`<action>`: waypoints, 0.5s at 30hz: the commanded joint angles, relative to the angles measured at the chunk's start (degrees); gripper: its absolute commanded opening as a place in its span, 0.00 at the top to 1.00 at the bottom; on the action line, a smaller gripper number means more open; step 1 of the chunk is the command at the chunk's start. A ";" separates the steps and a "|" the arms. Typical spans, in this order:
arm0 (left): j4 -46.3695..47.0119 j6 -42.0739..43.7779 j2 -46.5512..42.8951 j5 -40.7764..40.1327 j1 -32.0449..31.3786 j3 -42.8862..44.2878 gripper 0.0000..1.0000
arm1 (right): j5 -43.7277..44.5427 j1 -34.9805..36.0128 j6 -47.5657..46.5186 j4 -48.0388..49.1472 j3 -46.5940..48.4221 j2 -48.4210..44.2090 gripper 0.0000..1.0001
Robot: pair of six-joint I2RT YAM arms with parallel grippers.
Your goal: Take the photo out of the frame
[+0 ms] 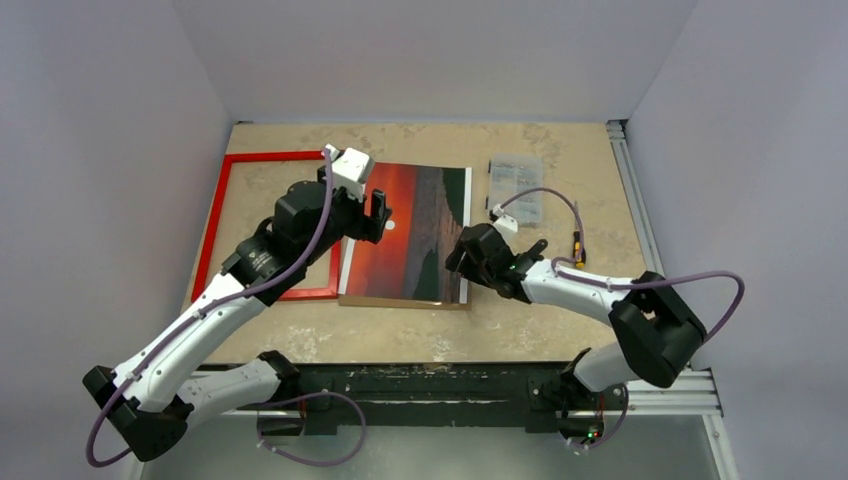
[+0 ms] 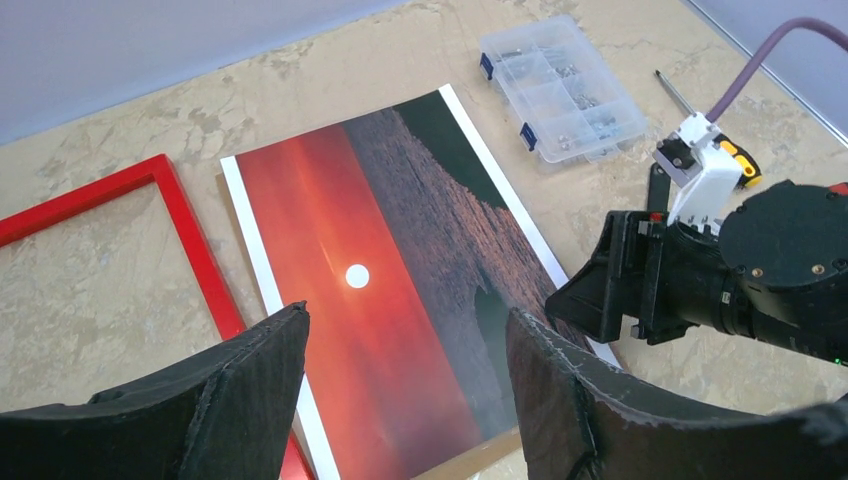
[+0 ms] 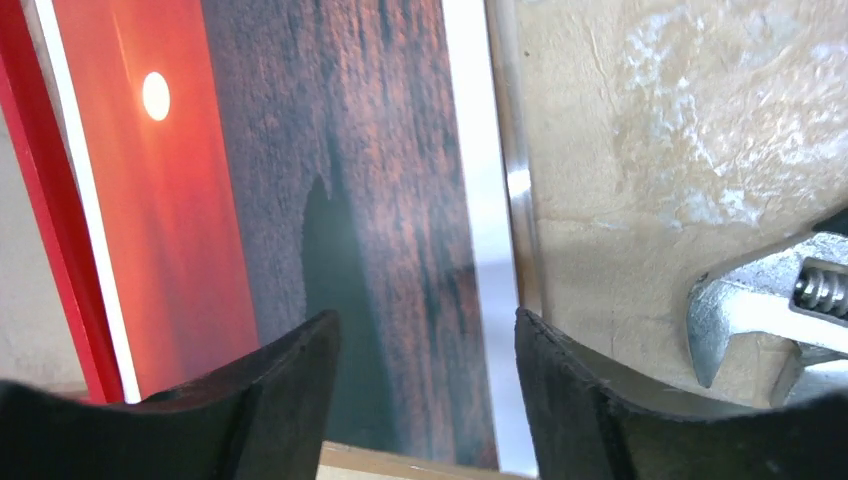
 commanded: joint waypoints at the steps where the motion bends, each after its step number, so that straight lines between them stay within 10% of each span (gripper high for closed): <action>1: 1.44 -0.84 0.47 0.29 0.31 0.51 0.31 | 3.97 -0.34 -6.32 -16.88 10.26 1.10 0.31; 15: 7.29 -2.84 -6.63 1.93 0.30 -4.65 0.31 | 8.56 -0.34 -23.16 -29.74 8.35 -30.53 0.08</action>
